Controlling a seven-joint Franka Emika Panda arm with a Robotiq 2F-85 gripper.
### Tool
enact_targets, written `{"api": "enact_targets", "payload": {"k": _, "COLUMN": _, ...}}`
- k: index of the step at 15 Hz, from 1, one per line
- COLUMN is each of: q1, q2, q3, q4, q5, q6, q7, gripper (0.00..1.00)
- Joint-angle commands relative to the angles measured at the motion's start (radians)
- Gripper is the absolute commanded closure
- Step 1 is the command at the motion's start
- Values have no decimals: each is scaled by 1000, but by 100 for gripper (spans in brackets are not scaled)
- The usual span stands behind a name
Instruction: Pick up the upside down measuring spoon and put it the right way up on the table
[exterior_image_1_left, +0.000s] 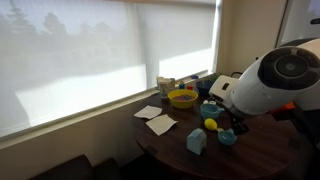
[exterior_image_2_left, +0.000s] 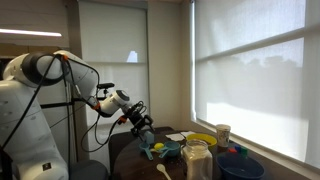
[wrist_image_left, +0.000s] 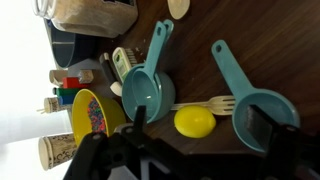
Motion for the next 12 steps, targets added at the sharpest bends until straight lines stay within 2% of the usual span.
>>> {"api": "enact_targets", "payload": {"k": 1, "q1": -11, "q2": -23, "q3": -7, "q4": 29, "q5": 147, "q6": 66, "q7": 4, "gripper": 0}}
{"api": "enact_targets", "payload": {"k": 6, "q1": -43, "q2": -65, "q3": -18, "q4": 56, "q5": 357, "q6": 69, "q7": 2, "gripper": 0}}
{"api": "enact_targets", "payload": {"k": 12, "q1": -89, "q2": -123, "q3": -36, "q4": 46, "q5": 491, "q6": 79, "q7": -9, "gripper": 0}}
